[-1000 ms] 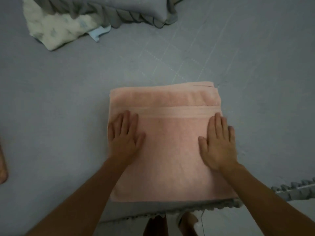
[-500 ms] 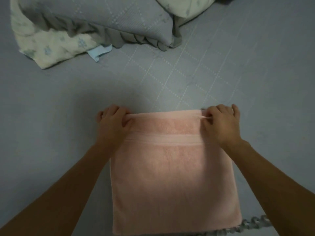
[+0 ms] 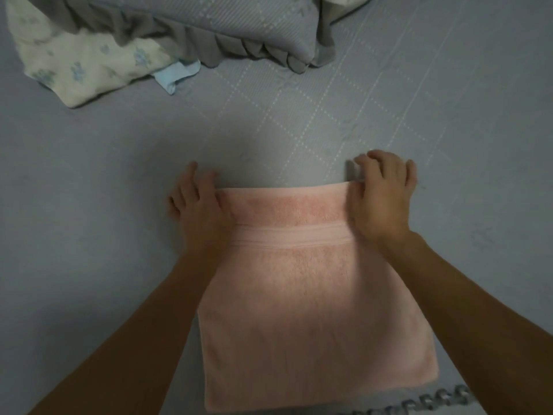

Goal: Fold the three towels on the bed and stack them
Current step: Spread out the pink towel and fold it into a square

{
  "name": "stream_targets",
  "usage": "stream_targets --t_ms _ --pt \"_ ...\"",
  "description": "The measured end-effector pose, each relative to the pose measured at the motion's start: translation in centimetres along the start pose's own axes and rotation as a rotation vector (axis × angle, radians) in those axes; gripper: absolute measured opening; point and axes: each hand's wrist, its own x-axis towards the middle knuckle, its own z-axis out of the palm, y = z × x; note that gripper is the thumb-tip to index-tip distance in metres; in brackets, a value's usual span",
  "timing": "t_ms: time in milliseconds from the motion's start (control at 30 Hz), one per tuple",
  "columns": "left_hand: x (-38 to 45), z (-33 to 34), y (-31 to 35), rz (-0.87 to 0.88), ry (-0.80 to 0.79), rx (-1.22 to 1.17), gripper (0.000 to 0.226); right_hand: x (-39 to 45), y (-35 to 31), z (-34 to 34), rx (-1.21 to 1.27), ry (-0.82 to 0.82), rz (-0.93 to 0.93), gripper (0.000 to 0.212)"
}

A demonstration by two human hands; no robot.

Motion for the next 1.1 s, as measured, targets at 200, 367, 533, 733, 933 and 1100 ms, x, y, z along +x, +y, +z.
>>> stream_targets --t_ms 200,367,533,733,933,1100 --pt "-5.6 3.4 -0.1 0.537 -0.231 0.248 0.059 -7.5 -5.5 4.9 -0.061 -0.259 -0.54 0.065" --pt "-4.5 3.8 -6.4 0.37 -0.179 0.207 0.061 -6.2 5.6 4.3 -0.237 -0.25 -0.288 0.071" --pt "-7.2 2.1 -8.1 0.059 -0.189 0.073 0.068 -9.3 10.9 0.7 -0.116 -0.288 0.131 0.074" --pt "-20.1 0.0 -7.1 -0.355 -0.224 -0.384 0.065 -20.5 9.2 -1.2 0.226 -0.215 0.342 0.041" --pt "-32.4 -0.7 -8.7 -0.691 -0.241 -0.576 0.022 -28.5 10.4 -1.4 0.631 -0.365 0.79 0.027" --pt "-37.7 -2.1 -10.6 -0.923 -0.176 -0.833 0.021 -30.5 13.0 -4.2 0.783 -0.512 0.843 0.018"
